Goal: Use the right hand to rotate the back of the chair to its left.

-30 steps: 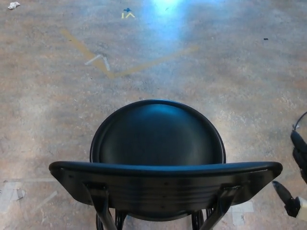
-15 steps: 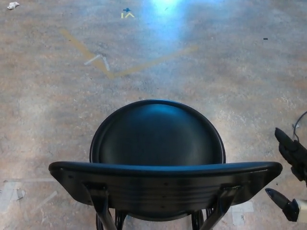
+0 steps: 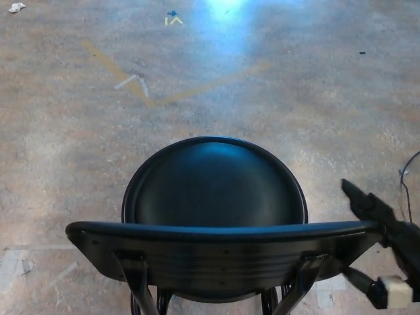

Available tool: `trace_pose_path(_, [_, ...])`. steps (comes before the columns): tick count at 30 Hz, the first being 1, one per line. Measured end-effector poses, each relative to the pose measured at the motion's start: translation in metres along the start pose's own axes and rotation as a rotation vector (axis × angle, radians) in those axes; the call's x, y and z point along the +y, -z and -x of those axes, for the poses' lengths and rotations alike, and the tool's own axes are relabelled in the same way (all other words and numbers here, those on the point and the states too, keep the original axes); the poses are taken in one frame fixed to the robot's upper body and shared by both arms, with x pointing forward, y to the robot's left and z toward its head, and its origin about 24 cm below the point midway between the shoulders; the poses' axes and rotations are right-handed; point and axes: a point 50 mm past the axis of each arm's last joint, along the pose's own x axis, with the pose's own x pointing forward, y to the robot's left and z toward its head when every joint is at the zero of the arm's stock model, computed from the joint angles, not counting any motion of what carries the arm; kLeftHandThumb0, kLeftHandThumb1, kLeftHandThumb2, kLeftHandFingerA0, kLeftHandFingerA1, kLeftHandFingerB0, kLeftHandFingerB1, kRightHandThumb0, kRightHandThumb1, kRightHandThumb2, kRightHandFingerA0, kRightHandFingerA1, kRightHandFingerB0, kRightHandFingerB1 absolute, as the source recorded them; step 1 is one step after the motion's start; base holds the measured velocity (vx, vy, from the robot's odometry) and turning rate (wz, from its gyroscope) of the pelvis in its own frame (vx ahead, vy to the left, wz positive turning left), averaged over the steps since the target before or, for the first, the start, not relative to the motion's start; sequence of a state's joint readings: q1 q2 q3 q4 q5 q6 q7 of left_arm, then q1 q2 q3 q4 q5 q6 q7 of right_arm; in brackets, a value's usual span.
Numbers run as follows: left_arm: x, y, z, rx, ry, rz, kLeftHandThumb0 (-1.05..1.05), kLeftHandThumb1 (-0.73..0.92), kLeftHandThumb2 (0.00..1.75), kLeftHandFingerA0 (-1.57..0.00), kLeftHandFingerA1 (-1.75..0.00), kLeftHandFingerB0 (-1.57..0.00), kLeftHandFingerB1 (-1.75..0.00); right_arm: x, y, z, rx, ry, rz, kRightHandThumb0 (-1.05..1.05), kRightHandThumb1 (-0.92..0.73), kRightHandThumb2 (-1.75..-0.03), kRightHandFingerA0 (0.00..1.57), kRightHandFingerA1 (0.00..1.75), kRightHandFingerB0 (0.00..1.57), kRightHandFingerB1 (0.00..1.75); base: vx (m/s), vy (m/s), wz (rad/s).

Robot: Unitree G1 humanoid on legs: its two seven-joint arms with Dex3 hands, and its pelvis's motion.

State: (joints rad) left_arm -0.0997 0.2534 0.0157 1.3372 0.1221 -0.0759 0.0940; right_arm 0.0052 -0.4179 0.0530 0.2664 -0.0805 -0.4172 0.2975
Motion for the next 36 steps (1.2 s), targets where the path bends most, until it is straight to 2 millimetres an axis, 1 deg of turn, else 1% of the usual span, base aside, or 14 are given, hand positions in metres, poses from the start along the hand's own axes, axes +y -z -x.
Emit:
trace_pose_path(3, [0.0,0.0,0.0,0.0,0.001,-0.006,-0.46,0.71,0.61,-0.66,-0.53,-0.63,-0.47,0.006,-0.001,-0.002,0.006,-0.034,0.004,-0.99,-0.57,-0.99,0.0,0.03,0.0,0.0,0.0,0.0,0.0])
trace_pose_path(4, [0.0,0.0,0.0,0.001,0.0,-0.002,-0.47,0.73,0.62,-0.66,-0.51,-0.62,-0.45,0.01,-0.002,-0.004,0.007,-0.051,0.009,-0.99,-0.72,-0.61,0.0,0.0,0.0,0.0,0.0,0.0,0.0])
trace_pose_path(5, [0.0,0.0,0.0,0.001,0.0,-0.001,-0.47,0.73,0.62,-0.66,-0.51,-0.63,-0.46,0.012,-0.003,-0.005,0.006,-0.061,0.01,-1.0,-0.57,-0.98,0.0,0.04,0.0,0.0,0.0,0.0,0.0])
trace_pose_path(8, [0.0,0.0,0.0,0.0,-0.001,0.003,-0.47,0.73,0.62,-0.66,-0.51,-0.63,-0.46,0.022,-0.007,-0.01,0.001,-0.101,0.013,-1.0,-0.57,-0.98,0.0,0.04,0.0,0.0,0.0,0.0,0.0])
trace_pose_path(9, [0.0,0.0,0.0,0.0,-0.002,0.003,-0.49,0.74,0.62,-0.64,-0.5,-0.62,-0.45,0.024,-0.008,-0.011,0.002,-0.107,0.015,-1.02,-0.72,-0.63,0.0,0.0,0.0,0.0,0.0,0.0,0.0])
trace_pose_path(10, [0.0,0.0,0.0,0.0,-0.002,0.002,-0.47,0.74,0.62,-0.64,-0.52,-0.61,-0.46,0.024,-0.008,-0.011,0.003,-0.111,0.016,-1.03,-0.52,-0.92,0.0,0.0,0.0,0.0,0.0,0.0,0.0])
trace_pose_path(16, [0.001,0.002,0.0,0.006,-0.003,0.001,-0.48,0.74,0.62,-0.67,-0.51,-0.63,-0.46,0.049,-0.016,-0.022,-0.016,-0.199,0.034,-0.99,-0.52,-0.91,0.0,0.0,0.0,0.0,0.0,0.0,0.0])
trace_pose_path(17, [0.001,0.003,0.0,0.008,-0.003,0.003,-0.48,0.74,0.62,-0.68,-0.51,-0.63,-0.46,0.057,-0.018,-0.024,-0.021,-0.227,0.035,-1.0,-0.69,-0.62,0.0,0.0,0.0,0.0,0.0,0.0,0.0])
trace_pose_path(18, [0.001,0.004,0.001,0.009,-0.004,0.003,-0.48,0.74,0.62,-0.68,-0.51,-0.63,-0.46,0.06,-0.02,-0.025,-0.025,-0.236,0.035,-1.0,-0.69,-0.62,0.0,0.0,0.0,0.0,0.0,0.0,0.0])
trace_pose_path(19, [0.001,0.006,0.001,0.012,-0.004,0.006,-0.5,0.74,0.63,-0.67,-0.5,-0.62,-0.45,0.069,-0.024,-0.027,-0.038,-0.269,0.033,-1.03,-0.52,-0.92,0.0,0.0,0.0,0.0,0.0,0.0,0.0])
trace_pose_path(22, [0.001,0.006,0.001,0.011,-0.002,0.014,-0.5,0.74,0.63,-0.67,-0.5,-0.62,-0.45,0.084,-0.031,-0.032,-0.055,-0.322,0.035,-1.03,-0.52,-0.92,0.0,0.0,0.0,0.0,0.0,0.0,0.0])
trace_pose_path(23, [0.001,0.006,0.001,0.01,-0.001,0.018,-0.48,0.75,0.63,-0.67,-0.5,-0.61,-0.45,0.091,-0.034,-0.034,-0.065,-0.344,0.035,-1.05,-0.69,-0.61,0.0,0.0,0.0,0.0,0.0,0.0,0.0])
trace_pose_path(31, [0.002,0.009,0.002,0.014,0.002,0.01,-0.48,0.73,0.62,-0.68,-0.5,-0.63,-0.45,0.112,-0.064,-0.057,-0.161,-0.428,0.085,-1.04,-0.64,-0.64,0.0,0.0,0.0,0.0,0.0,0.0,0.0])
trace_pose_path(36, [0.002,0.009,0.002,0.01,0.003,0.006,-0.47,0.73,0.62,-0.66,-0.52,-0.61,-0.46,0.119,-0.07,-0.061,-0.177,-0.453,0.109,-1.05,-0.68,-0.61,0.0,0.0,0.0,0.0,0.0,0.0,0.0])
